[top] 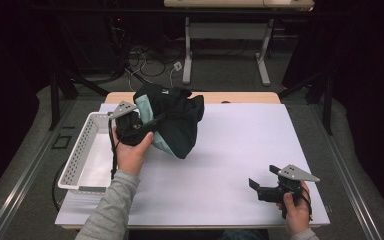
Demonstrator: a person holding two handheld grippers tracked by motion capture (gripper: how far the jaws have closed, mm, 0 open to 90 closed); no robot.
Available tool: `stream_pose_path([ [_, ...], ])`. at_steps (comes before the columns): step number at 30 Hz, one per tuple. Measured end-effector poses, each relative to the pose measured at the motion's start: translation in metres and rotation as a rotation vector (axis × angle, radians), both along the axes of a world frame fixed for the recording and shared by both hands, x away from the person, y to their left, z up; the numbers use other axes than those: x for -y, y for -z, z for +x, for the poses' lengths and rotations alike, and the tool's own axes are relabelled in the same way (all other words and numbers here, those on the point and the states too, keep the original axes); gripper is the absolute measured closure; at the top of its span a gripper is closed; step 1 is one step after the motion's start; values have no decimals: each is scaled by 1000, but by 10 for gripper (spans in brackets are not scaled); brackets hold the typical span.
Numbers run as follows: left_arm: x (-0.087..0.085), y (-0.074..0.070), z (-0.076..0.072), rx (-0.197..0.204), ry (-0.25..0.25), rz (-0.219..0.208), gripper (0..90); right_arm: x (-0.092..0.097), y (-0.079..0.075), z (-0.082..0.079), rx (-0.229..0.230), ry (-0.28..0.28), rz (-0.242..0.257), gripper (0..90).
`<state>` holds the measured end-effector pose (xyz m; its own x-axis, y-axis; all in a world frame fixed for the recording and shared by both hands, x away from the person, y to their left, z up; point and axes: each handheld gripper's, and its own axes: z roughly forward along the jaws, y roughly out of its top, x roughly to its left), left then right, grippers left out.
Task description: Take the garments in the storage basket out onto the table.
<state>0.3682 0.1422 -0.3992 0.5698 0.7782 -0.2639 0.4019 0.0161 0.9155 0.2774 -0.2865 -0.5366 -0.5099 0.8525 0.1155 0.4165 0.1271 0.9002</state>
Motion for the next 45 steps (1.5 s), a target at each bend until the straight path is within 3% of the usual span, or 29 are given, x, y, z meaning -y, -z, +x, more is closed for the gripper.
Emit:
stream_pose_path([
  [14, 21, 17, 2, -26, 36, -2, 733, 0, 0, 0, 1, -2, -1, 46],
  [35, 56, 58, 4, -96, 90, -17, 732, 0, 1, 0, 3, -6, -8, 47],
  [45, 70, 84, 4, -130, 120, 9, 730, 0, 2, 1, 3, -8, -5, 47],
])
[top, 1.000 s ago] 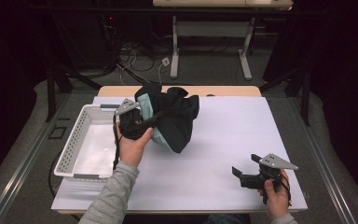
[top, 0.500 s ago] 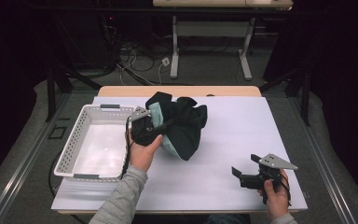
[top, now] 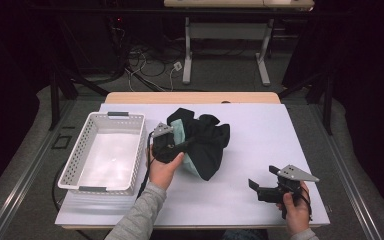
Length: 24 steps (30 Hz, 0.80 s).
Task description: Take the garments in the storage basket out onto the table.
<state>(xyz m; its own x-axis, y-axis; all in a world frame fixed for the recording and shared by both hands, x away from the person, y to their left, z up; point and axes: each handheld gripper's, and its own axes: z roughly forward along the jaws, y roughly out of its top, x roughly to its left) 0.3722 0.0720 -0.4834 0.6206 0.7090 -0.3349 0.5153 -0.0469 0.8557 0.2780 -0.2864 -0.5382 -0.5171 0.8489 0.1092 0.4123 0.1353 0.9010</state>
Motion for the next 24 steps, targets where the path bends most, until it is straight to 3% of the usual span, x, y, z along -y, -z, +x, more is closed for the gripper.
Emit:
stream_pose_path([
  [12, 11, 29, -3, -32, 12, 44, 725, -1, 0, 0, -7, 0, 4, 47],
  [20, 11, 35, -3, -42, 8, 73, 710, 0, 0, -1, -6, 5, 2, 47],
  [24, 12, 36, -3, -80, 7, 47, 685, -1, 0, -1, -6, 2, 8, 47],
])
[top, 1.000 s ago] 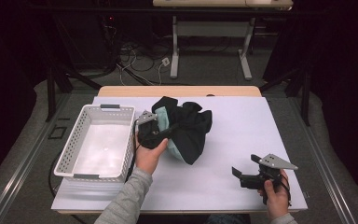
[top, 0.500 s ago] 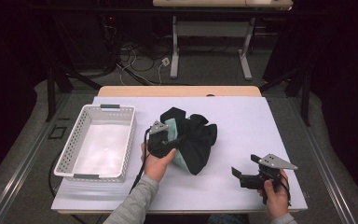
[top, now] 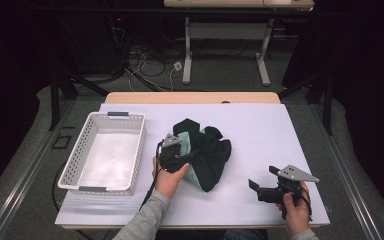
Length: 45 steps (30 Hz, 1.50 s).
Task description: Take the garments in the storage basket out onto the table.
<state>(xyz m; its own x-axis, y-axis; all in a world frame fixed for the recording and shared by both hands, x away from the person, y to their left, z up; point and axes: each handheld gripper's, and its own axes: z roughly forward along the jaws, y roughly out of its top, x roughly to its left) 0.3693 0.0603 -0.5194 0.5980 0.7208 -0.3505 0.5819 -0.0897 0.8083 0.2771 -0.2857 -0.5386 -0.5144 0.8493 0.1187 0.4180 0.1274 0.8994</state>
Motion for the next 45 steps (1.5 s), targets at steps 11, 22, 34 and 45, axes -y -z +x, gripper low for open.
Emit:
stream_pose_path([
  [11, -3, 2, -6, 8, 17, 22, 516, 0, 0, 0, 3, 2, -5, 47],
  [22, -5, 6, -8, 93, 37, 128, 341, -1, 0, 1, 3, 6, -3, 47],
  [34, -15, -7, -12, 71, 25, 124, 235, 1, 0, 0, 6, 6, -7, 47],
  [45, -35, -33, -25, 103, 54, 72, 155, 1, -1, 0, 2, 9, -9, 47],
])
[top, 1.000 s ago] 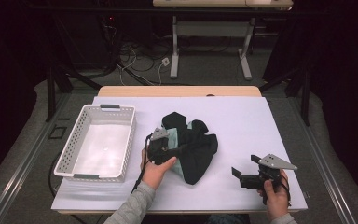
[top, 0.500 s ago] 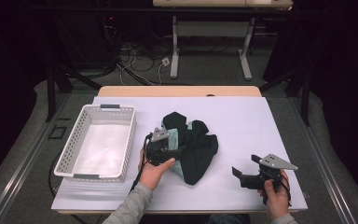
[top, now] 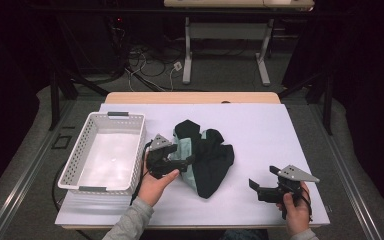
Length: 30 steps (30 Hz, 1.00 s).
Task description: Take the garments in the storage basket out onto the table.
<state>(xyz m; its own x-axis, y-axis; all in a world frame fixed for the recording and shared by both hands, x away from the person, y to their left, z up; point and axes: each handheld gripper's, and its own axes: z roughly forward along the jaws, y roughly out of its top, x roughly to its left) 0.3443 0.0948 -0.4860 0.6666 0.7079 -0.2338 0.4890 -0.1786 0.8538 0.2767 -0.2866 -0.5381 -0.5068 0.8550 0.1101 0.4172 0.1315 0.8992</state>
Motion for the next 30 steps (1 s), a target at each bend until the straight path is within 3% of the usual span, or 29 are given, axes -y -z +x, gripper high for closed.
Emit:
stream_pose_path([
  [6, -15, -13, -7, 33, -15, -42, 79, -1, 0, 0, 2, 0, 0, 47],
  [10, -25, -20, -8, 46, -18, -42, 10, -1, 0, 0, 2, 0, 1, 47],
  [15, -41, -26, -14, 57, -26, -64, 3, -1, 0, -1, 1, 4, 4, 47],
  [20, -60, -25, -22, 66, -53, -86, 3, 0, 0, -1, 0, 5, 2, 47],
  [26, -84, -22, -30, 118, -99, -112, 2, -1, 0, -1, 0, 4, 3, 47],
  [30, -94, -17, -35, 126, -122, -128, 2, -2, -1, -1, 0, -3, -5, 48],
])
